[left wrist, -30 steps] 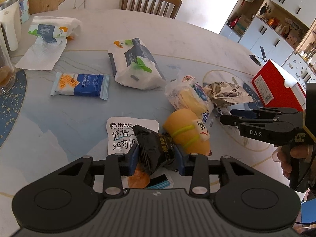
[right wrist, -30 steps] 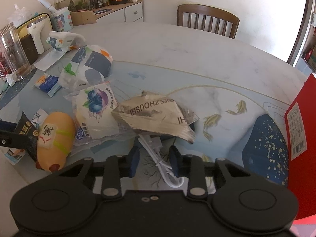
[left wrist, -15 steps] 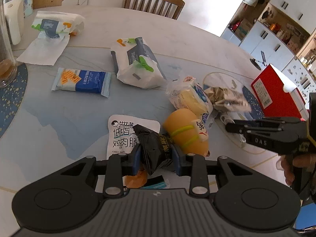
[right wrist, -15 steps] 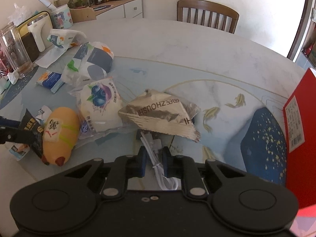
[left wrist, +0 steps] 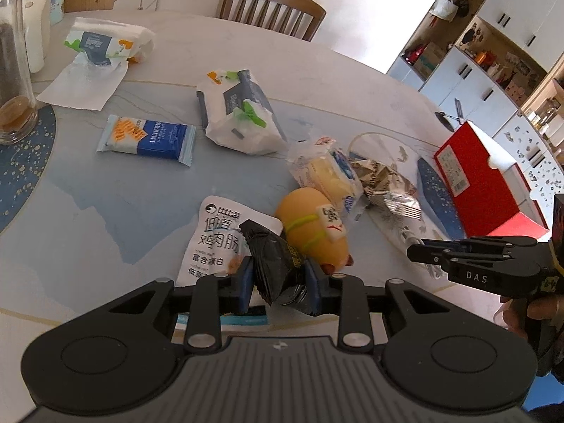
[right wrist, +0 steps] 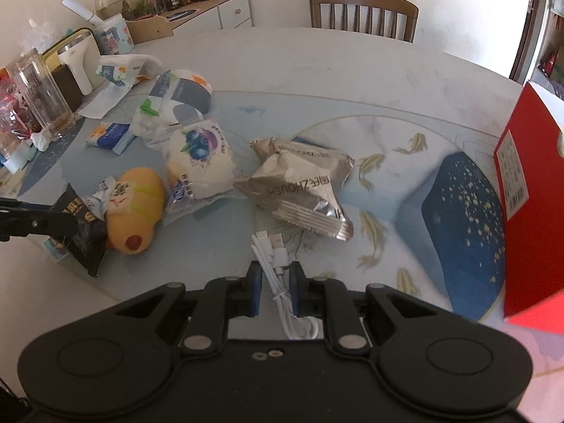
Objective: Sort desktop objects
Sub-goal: 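Lift the black packet and white cable and carry both toward the shoebox, then lower the black packet and white cable into the shoebox with both grippers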
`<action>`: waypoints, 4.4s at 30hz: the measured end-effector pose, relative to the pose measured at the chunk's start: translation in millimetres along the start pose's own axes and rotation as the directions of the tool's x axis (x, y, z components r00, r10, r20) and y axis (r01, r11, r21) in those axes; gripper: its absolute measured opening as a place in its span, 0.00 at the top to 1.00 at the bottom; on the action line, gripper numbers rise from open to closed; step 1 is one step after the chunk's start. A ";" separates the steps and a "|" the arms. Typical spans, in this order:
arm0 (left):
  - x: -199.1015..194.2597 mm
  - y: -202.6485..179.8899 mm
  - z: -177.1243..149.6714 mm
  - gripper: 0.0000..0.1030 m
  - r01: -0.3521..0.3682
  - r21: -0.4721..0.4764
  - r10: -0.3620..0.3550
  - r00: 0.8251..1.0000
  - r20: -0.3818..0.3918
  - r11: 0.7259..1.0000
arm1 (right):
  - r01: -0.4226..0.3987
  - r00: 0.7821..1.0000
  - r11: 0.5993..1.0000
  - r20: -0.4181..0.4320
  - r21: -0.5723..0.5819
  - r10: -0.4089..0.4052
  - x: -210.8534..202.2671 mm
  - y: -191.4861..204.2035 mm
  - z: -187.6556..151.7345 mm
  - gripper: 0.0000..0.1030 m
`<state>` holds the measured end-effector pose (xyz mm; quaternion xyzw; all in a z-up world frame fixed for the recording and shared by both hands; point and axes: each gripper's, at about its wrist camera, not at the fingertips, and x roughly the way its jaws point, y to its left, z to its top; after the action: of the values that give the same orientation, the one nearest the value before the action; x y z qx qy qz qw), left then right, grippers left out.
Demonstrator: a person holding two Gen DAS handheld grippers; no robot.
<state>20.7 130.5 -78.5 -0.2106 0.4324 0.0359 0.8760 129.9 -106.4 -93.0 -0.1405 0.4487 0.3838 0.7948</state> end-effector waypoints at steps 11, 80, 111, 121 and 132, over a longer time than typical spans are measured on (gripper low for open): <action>-15.4 -13.6 -5.9 0.72 0.031 0.020 -0.031 0.999 0.014 0.999 | -0.019 0.999 0.999 0.028 0.036 0.018 -29.1 -0.2 -9.1 0.85; 25.1 -295.8 51.9 0.72 0.310 0.450 -0.353 0.935 0.014 0.838 | 0.083 0.964 0.960 0.222 0.269 -0.146 -183.3 -165.6 -26.7 0.85; 106.3 -403.5 82.2 0.72 0.306 0.476 -0.315 0.947 -0.063 0.825 | 0.090 0.969 0.957 0.196 0.277 -0.148 -172.1 -280.4 -3.6 0.85; 140.1 -417.3 84.3 0.72 0.278 0.489 -0.261 0.960 -0.103 0.827 | 0.087 0.979 0.961 0.155 0.261 -0.131 -151.5 -297.3 4.5 0.85; 176.9 -427.3 81.5 0.72 0.296 0.503 -0.243 0.955 -0.171 0.812 | 0.107 0.989 0.961 0.069 0.256 -0.129 -116.5 -320.0 20.3 0.85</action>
<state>296.1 -246.3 -26.9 -0.0248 0.4340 -0.2182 0.8737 342.5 -364.3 -24.8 -0.0488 0.4502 0.2815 0.8460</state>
